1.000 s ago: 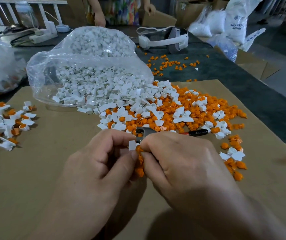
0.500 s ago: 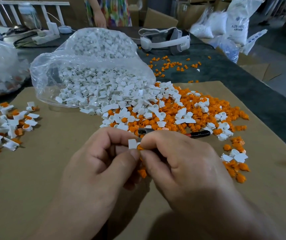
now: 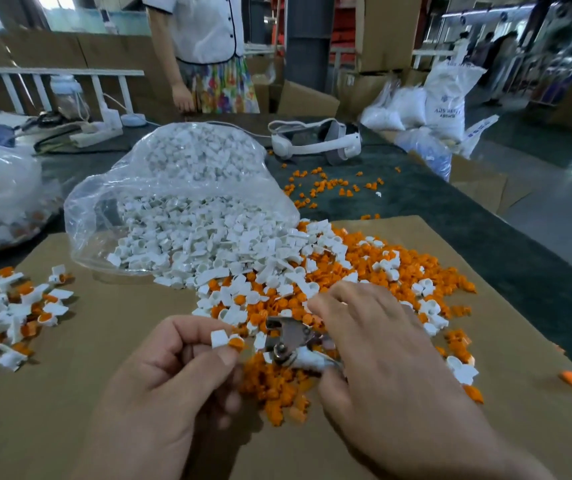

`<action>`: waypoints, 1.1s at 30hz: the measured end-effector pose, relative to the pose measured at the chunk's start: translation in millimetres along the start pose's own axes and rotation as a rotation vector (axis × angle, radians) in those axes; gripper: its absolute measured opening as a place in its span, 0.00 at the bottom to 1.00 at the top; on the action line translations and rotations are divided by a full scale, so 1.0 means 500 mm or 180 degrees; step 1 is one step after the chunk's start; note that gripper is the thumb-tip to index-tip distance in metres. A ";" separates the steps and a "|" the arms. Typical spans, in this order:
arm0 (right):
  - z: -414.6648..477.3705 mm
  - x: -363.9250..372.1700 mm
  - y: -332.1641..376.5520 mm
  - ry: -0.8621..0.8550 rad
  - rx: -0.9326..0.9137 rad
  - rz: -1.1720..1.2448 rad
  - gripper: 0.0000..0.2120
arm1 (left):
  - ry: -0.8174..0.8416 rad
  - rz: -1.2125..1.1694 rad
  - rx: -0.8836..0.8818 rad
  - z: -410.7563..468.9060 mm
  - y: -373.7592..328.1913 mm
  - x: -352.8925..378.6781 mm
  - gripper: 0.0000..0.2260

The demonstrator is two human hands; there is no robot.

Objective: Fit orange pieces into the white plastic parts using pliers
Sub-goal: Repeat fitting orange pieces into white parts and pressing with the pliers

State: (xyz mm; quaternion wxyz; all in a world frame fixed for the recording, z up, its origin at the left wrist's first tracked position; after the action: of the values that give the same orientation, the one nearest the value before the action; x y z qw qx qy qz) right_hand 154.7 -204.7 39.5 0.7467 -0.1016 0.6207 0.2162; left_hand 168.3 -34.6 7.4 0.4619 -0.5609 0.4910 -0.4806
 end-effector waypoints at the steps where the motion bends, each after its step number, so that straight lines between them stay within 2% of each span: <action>1: -0.004 0.019 -0.024 0.0351 0.0106 -0.0151 0.28 | -0.0101 -0.0175 -0.0117 0.005 0.015 -0.011 0.10; 3: -0.011 0.047 -0.047 0.0842 0.0119 -0.0355 0.31 | -0.0069 -0.0338 -0.0284 0.004 0.024 -0.012 0.06; 5: -0.009 0.059 -0.049 0.1000 0.0035 -0.0429 0.31 | 0.0055 -0.0381 -0.0429 0.005 0.031 -0.002 0.04; 7: -0.005 0.057 -0.052 0.0939 -0.0002 -0.0459 0.30 | 0.0148 -0.0406 -0.0477 0.005 0.033 0.006 0.05; 10: -0.001 0.048 -0.062 0.0802 0.0007 -0.0551 0.27 | 0.0023 -0.0397 -0.0536 0.010 0.037 0.002 0.06; 15: 0.005 0.051 -0.064 0.0737 0.0049 -0.0583 0.27 | 0.0025 -0.0461 -0.0552 0.021 0.049 -0.004 0.10; 20: 0.008 0.041 -0.064 0.0504 0.0109 -0.0396 0.30 | 0.0054 -0.0408 -0.0595 0.024 0.054 -0.003 0.02; 26: 0.011 0.047 -0.048 0.0676 0.0019 -0.0558 0.27 | 0.0097 -0.0461 -0.0641 0.017 0.061 -0.007 0.09; 33: 0.013 -0.001 -0.038 0.0076 -0.0012 -0.0036 0.21 | 0.0079 -0.0416 -0.0597 0.019 0.058 -0.012 0.13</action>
State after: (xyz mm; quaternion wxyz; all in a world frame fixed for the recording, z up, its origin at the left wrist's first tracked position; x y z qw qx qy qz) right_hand 169.1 -219.0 39.1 0.7403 -0.1091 0.6286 0.2119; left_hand 174.3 -31.0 -22.6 0.3689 -0.6264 0.5019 -0.4686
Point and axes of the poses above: each hand's wrist, its own z-axis towards the middle knuckle, its own x-axis out of the palm, y = z × x, the point moved 10 cm from there along z, towards the middle knuckle, and after that the axes turned 10 degrees about -x, right-handed, at the moved point
